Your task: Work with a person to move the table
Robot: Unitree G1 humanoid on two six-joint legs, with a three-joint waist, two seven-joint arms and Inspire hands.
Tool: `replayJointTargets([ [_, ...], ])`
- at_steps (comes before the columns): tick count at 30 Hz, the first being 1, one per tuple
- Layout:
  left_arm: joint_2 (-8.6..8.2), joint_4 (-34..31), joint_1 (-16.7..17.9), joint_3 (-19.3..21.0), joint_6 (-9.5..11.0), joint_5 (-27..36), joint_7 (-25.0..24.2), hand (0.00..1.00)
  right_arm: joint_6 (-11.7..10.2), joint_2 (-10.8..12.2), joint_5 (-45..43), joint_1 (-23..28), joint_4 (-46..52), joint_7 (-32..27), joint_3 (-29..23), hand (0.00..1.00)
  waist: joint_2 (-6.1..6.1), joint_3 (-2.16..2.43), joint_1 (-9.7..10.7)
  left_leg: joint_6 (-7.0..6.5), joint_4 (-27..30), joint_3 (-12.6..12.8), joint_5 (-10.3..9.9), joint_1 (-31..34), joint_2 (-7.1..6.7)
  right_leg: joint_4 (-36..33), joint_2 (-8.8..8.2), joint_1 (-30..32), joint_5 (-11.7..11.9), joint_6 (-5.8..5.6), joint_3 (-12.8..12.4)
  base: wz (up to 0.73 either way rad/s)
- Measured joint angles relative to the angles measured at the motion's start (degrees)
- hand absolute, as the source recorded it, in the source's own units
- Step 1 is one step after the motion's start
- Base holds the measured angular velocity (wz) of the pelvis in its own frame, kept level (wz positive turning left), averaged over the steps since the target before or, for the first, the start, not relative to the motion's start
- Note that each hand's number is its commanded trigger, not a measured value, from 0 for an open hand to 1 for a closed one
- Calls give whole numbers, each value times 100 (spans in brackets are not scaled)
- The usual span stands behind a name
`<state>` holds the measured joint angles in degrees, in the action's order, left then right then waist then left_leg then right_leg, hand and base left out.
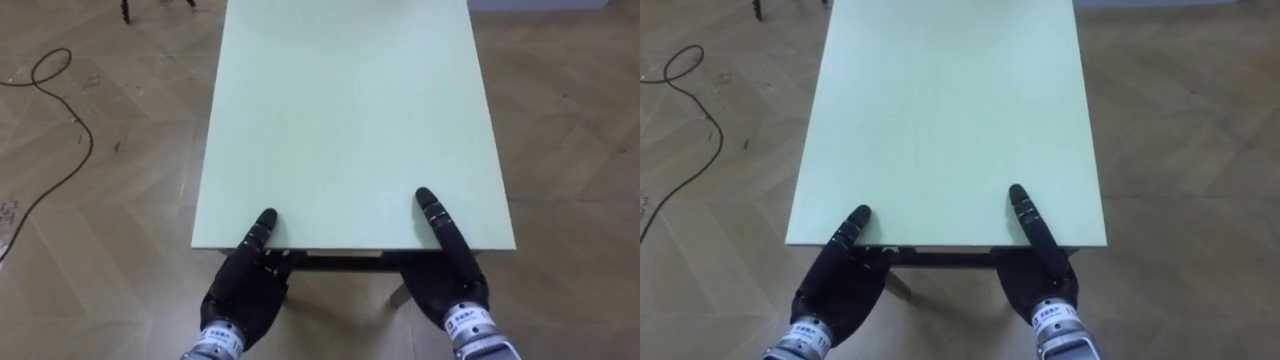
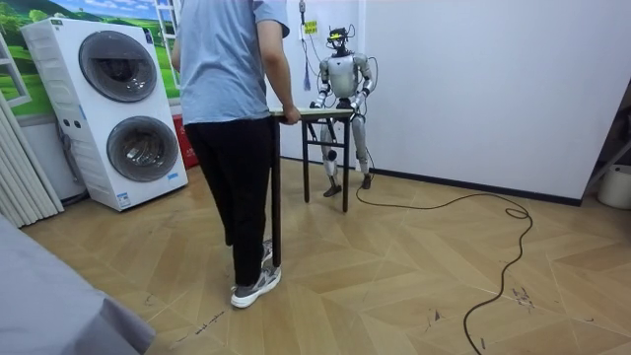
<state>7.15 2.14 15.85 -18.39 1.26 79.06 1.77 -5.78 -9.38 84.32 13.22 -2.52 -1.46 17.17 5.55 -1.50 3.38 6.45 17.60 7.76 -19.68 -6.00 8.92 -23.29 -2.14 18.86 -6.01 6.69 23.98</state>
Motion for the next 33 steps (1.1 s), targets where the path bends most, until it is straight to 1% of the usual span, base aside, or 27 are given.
replayJointTargets([
  [2,0,5,-135,-69,25,-4,104,100,2,2,69,-27,-1,-45,-57,100,-1,0,14,-83,-268,3,-49,-62,-91,140,-18,36,215,-33,8,8],
  [3,-1,5,-159,-88,41,-6,128,100,2,4,65,-34,-3,-48,-63,100,-2,0,14,-96,-318,2,-56,-65,-126,171,-31,51,270,-36,5,0],
  [5,-17,16,-182,-97,47,1,164,100,40,36,64,-35,-9,-48,-111,100,-7,0,-6,-137,-514,15,-73,-88,-268,263,-98,130,476,-64,-65,-12],
  [6,-15,26,-182,-94,47,2,165,100,45,52,58,-35,-19,-48,-115,100,-6,-1,-21,-145,-542,22,-76,-93,-294,308,-99,136,544,-63,-90,-22],
  [8,-42,106,-183,-81,55,9,164,100,62,89,44,-35,-78,-48,-107,100,-22,0,-61,-343,-562,60,-60,-83,-433,471,-136,135,756,-82,-198,-18],
  [9,-52,129,-183,-81,57,9,164,100,63,92,49,-34,-92,-48,-104,100,-31,-2,-70,-372,-561,86,-43,-79,-473,483,-172,136,794,-91,-213,-8],
  [10,-76,182,-182,-84,53,8,164,100,67,78,48,-19,-118,-48,-104,100,-50,3,-63,-444,-562,110,-11,-78,-575,491,-248,142,847,-117,-263,-4],
  [11,-90,203,-180,-84,38,13,166,100,82,63,42,-12,-121,-48,-117,100,-89,1,-55,-510,-546,166,26,-48,-679,508,-344,160,920,-140,-303,0],
  [12,-98,204,-180,-87,30,11,166,100,82,58,33,-10,-121,-48,-116,100,-115,2,-50,-548,-534,171,48,-23,-733,530,-390,166,967,-150,-317,0],
  [14,-105,207,-203,-95,25,9,166,100,111,85,40,0,-122,-95,-166,100,-303,25,34,-680,-415,266,118,136,-943,595,-606,212,1185,-206,-374,16],
  [15,-98,223,-216,-96,22,2,166,100,133,84,40,0,-122,-104,-167,100,-352,40,83,-723,-388,282,139,191,-999,639,-681,212,1260,-231,-371,32],
  [16,-138,260,-248,-96,20,-10,166,100,195,85,52,-6,-121,-129,-239,100,-406,74,151,-831,-372,364,196,309,-1098,802,-734,223,1497,-339,-452,26],
  [17,-167,315,-324,-99,-9,-12,165,100,228,79,60,-26,-121,-149,-284,100,-410,75,172,-962,-353,501,245,418,-1153,978,-748,237,1801,-635,-741,21],
  [18,-167,337,-356,-101,-22,-5,164,100,234,80,62,-38,-121,-163,-298,100,-415,71,163,-1019,-339,616,276,464,-1124,994,-769,244,1902,-770,-918,29],
  [19,-198,392,-406,-110,-75,-4,165,100,269,113,49,12,-125,-193,-371,100,-402,64,197,-1073,-253,966,305,519,-1052,420,-849,312,1583,-888,-1054,62],
  [20,-193,433,-440,-111,-124,13,171,100,291,150,63,125,-125,-199,-435,100,-430,65,290,-1118,-208,1206,331,523,-990,-880,-1012,410,757,-895,-1021,73],
  [21,-191,441,-442,-110,-136,7,172,100,300,184,85,169,-124,-200,-457,100,-466,61,314,-1140,-221,1274,346,493,-985,-1532,-1101,419,457,-846,-1021,56],
  [22,-180,445,-419,-104,-135,8,170,100,317,256,92,239,-124,-202,-464,100,-543,82,283,-1167,-225,1379,363,461,-1008,-2612,-1200,386,109,-856,-1087,4],
  [23,-137,444,-393,-101,-140,4,152,100,341,248,87,257,-124,-204,-456,100,-597,108,199,-1180,-177,1455,366,452,-1064,-3312,-1263,228,-10,-896,-1231,-17],
  [24,-129,444,-383,-101,-148,-3,150,100,342,240,84,256,-124,-204,-454,100,-603,110,132,-1198,-140,1497,357,458,-1089,-3492,-1300,96,-18,-900,-1284,-40],
  [25,-140,444,-338,-88,-158,3,142,100,338,238,75,249,-122,-203,-446,100,-606,104,64,-1220,-61,1559,343,523,-1126,-3595,-1393,-155,-56,-912,-1341,-46],
  [26,-142,437,-267,-20,-162,4,81,100,326,252,40,215,-123,-202,-376,100,-649,62,-3,-1222,44,1523,337,606,-1181,-3529,-1431,-197,-93,-977,-1427,-46],
  [27,-142,433,-226,-3,-164,5,64,100,319,254,47,212,-123,-202,-329,100,-654,36,-14,-1223,127,1446,337,656,-1181,-3533,-1366,-136,-62,-954,-1408,-31],
  [28,-139,422,-122,1,-168,-6,39,100,326,210,41,252,-123,-195,-263,100,-622,46,-36,-1227,228,1229,335,788,-1184,-3478,-1216,-65,35,-1013,-1531,-14],
  [29,-143,386,-81,1,-168,-5,20,100,338,219,32,257,-123,-159,-260,100,-562,84,-46,-1227,206,1109,335,959,-1102,-3333,-1047,0,68,-1075,-1629,-6],
  [31,-134,316,-88,2,-164,-5,18,100,335,237,49,246,-109,-75,-278,100,-573,78,-8,-1287,225,1109,421,1199,-1019,-3132,-1075,78,38,-1133,-1593,6],
  [33,-112,310,-77,0,-165,-3,14,100,335,239,63,265,-97,-75,-264,100,-580,73,12,-1350,244,1151,458,1288,-1032,-3072,-1121,44,-44,-1207,-1575,7],
])
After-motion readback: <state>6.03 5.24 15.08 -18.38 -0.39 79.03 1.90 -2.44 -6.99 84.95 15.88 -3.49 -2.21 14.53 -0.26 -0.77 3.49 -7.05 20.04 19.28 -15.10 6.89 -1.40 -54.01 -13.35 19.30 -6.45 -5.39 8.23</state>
